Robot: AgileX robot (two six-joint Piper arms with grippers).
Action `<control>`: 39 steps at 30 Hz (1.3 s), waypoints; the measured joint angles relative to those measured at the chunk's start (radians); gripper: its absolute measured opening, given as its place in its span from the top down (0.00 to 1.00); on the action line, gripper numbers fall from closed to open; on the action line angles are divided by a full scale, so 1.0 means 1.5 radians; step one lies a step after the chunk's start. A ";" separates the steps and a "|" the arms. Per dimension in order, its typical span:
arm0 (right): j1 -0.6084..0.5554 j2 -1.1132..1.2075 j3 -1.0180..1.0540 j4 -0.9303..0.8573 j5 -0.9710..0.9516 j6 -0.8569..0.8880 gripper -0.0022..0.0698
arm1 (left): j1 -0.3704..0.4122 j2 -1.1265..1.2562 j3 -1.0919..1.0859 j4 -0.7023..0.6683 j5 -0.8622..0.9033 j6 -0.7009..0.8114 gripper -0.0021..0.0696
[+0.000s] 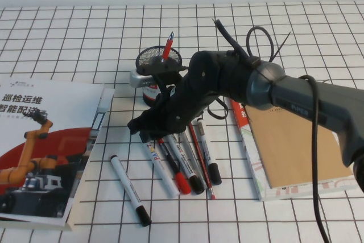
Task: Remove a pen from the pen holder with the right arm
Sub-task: 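Take a marker out of the pen holder and lay it on the table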
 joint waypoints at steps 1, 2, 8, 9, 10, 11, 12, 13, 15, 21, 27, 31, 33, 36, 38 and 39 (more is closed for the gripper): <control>0.001 -0.010 0.000 -0.006 0.003 0.000 0.67 | 0.000 0.000 0.000 0.000 0.000 0.000 0.97; 0.003 -0.022 0.003 -0.013 0.005 0.000 0.67 | 0.000 0.000 0.000 0.000 0.000 0.000 0.97; 0.021 -0.172 0.102 -0.066 0.006 0.000 0.91 | 0.000 0.000 0.000 0.000 0.000 0.000 0.97; 0.026 -0.206 0.132 -0.071 -0.002 0.000 0.94 | 0.000 0.000 0.000 0.000 0.000 0.000 0.97; 0.027 -0.233 0.156 -0.072 -0.010 0.000 0.95 | 0.000 0.000 0.000 0.000 0.000 0.000 0.97; 0.030 -0.267 0.186 -0.076 -0.015 0.000 0.97 | 0.000 0.000 0.000 0.000 0.000 0.000 0.97; 0.031 -0.300 0.214 -0.082 -0.017 0.000 0.97 | 0.000 0.000 0.000 0.000 0.000 0.000 0.97; 0.032 -0.326 0.241 -0.086 -0.017 0.000 0.98 | 0.000 0.000 0.000 0.000 0.000 0.000 0.97; 0.032 -0.392 0.291 -0.092 -0.017 0.000 0.98 | 0.000 0.000 0.000 0.000 0.000 0.000 0.97; 0.032 -0.572 0.422 -0.099 -0.017 0.000 0.99 | 0.000 0.000 0.000 0.000 0.000 0.000 0.97; 0.032 -0.711 0.534 -0.108 0.043 0.000 0.99 | 0.000 0.000 0.000 0.000 0.000 0.000 0.97; 0.032 -0.763 0.552 -0.136 0.147 0.000 0.99 | 0.000 0.000 0.000 0.000 0.000 0.000 0.97; 0.032 -0.774 0.552 -0.150 0.189 0.000 0.99 | 0.000 0.000 0.000 0.000 0.000 0.000 0.97; 0.032 -0.777 0.554 -0.183 0.213 0.000 0.99 | 0.000 0.000 0.000 0.000 0.000 0.000 0.97; 0.032 -0.777 0.554 -0.212 0.213 0.000 0.99 | 0.000 0.000 0.000 0.000 0.000 0.000 0.97; 0.032 -0.777 0.555 -0.225 0.209 0.000 0.99 | 0.000 0.000 0.000 0.000 0.000 0.000 0.97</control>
